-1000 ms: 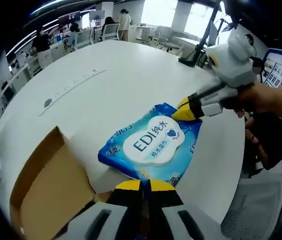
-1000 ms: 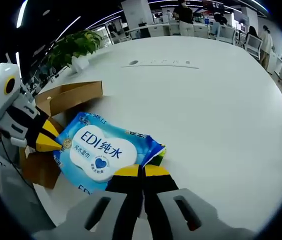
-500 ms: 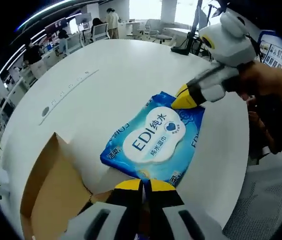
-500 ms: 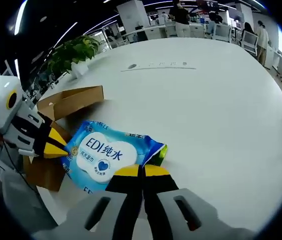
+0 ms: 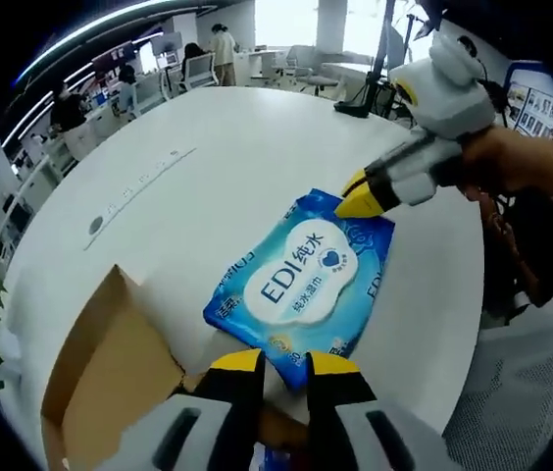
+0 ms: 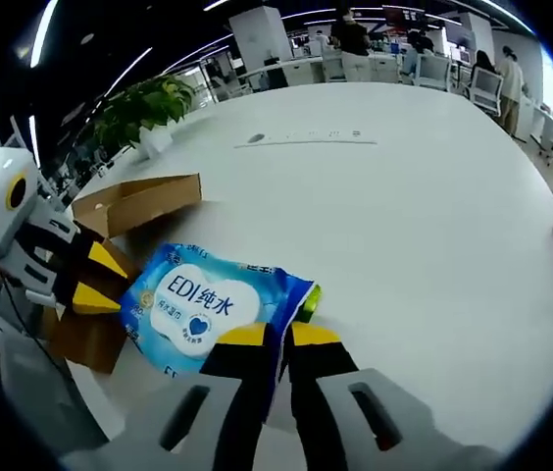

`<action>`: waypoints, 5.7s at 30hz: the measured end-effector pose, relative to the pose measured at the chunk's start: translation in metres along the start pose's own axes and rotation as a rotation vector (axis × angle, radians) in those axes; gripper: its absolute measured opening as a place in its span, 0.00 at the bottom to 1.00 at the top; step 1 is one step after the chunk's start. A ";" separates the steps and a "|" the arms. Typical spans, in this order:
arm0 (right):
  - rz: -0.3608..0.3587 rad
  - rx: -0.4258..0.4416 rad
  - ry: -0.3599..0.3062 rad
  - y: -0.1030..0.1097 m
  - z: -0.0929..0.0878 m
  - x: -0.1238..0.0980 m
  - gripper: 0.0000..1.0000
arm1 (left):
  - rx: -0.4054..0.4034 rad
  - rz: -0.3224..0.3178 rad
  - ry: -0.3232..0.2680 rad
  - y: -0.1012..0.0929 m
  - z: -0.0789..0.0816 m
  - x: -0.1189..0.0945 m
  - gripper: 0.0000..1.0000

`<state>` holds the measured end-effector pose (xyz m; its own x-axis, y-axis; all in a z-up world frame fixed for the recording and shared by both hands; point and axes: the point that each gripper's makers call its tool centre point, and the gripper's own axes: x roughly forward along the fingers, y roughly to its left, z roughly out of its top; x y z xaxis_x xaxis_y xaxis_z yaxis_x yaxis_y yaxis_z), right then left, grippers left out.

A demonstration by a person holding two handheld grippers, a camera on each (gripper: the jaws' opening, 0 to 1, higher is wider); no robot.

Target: Operate the shoe box by opening the lid, removing the specified soft item, and placing it in the target area until the item is outside and the box remains undamaged.

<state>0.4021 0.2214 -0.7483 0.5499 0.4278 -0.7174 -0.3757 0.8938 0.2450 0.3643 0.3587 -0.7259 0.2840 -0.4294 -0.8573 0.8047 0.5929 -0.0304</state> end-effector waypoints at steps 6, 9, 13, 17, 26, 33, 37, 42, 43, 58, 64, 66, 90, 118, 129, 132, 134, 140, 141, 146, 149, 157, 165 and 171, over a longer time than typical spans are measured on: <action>-0.014 -0.023 -0.011 -0.001 0.004 -0.010 0.10 | -0.032 -0.017 -0.037 -0.003 0.004 -0.013 0.21; -0.013 -0.043 -0.014 0.002 0.006 -0.016 0.12 | -0.048 -0.028 -0.054 -0.004 0.005 -0.019 0.23; -0.014 -0.053 -0.025 0.007 0.011 -0.024 0.18 | -0.072 -0.040 -0.078 -0.006 0.006 -0.028 0.25; -0.013 -0.085 -0.039 0.013 0.017 -0.033 0.19 | -0.090 -0.041 -0.103 -0.005 0.006 -0.037 0.27; 0.003 -0.145 -0.055 0.031 0.028 -0.049 0.28 | -0.103 -0.037 -0.131 -0.001 -0.005 -0.055 0.30; 0.047 -0.195 -0.056 0.057 0.035 -0.055 0.31 | -0.108 -0.038 -0.142 0.004 -0.019 -0.067 0.32; 0.084 -0.235 -0.059 0.074 0.041 -0.055 0.33 | -0.110 -0.042 -0.139 0.008 -0.028 -0.072 0.33; 0.130 -0.312 -0.051 0.097 0.046 -0.053 0.31 | -0.109 -0.040 -0.135 0.014 -0.041 -0.078 0.34; 0.138 -0.323 -0.049 0.101 0.046 -0.052 0.32 | -0.109 -0.041 -0.135 0.016 -0.043 -0.079 0.34; 0.228 -0.483 -0.031 0.153 0.058 -0.039 0.29 | -0.090 -0.094 -0.113 0.030 -0.079 -0.086 0.31; 0.257 -0.590 -0.009 0.173 0.056 -0.030 0.27 | -0.025 -0.148 -0.091 0.034 -0.091 -0.085 0.27; 0.267 -0.637 0.001 0.179 0.054 -0.027 0.25 | -0.021 -0.151 -0.080 0.037 -0.094 -0.084 0.26; 0.329 -0.807 0.119 0.223 0.033 0.014 0.23 | 0.199 -0.252 0.033 0.038 -0.120 -0.065 0.17; 0.294 -0.846 0.269 0.235 0.008 0.071 0.06 | 0.255 -0.261 0.085 0.048 -0.133 -0.064 0.00; 0.287 -0.822 0.272 0.235 0.008 0.072 0.00 | 0.223 -0.240 0.062 0.051 -0.130 -0.074 0.00; 0.292 -0.817 0.254 0.237 0.012 0.068 0.00 | 0.197 -0.230 0.047 0.053 -0.128 -0.078 0.00; 0.296 -0.814 0.243 0.240 0.014 0.066 0.00 | 0.192 -0.219 0.040 0.055 -0.128 -0.083 0.00; 0.308 -0.814 0.212 0.247 0.022 0.054 0.00 | 0.180 -0.192 0.015 0.056 -0.125 -0.096 0.00; 0.312 -0.812 0.205 0.248 0.023 0.052 0.00 | 0.178 -0.191 0.014 0.056 -0.125 -0.097 0.00; 0.326 -0.813 0.181 0.256 0.030 0.042 0.00 | 0.179 -0.167 0.004 0.056 -0.121 -0.110 0.00; 0.333 -0.813 0.163 0.260 0.036 0.036 0.00 | 0.188 -0.147 -0.003 0.058 -0.118 -0.118 0.00; 0.348 -0.835 0.114 0.268 0.054 0.013 0.00 | 0.193 -0.112 -0.032 0.056 -0.103 -0.144 0.00; 0.365 -0.833 0.077 0.265 0.070 -0.010 0.00 | 0.211 -0.091 -0.060 0.048 -0.083 -0.162 0.00; 0.359 -0.841 0.062 0.254 0.077 -0.026 0.00 | 0.232 -0.090 -0.080 0.042 -0.065 -0.166 0.00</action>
<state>0.3499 0.4475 -0.6168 0.2633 0.6309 -0.7298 -0.9489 0.3059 -0.0779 0.3174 0.4990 -0.6185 0.2393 -0.5314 -0.8126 0.9240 0.3818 0.0223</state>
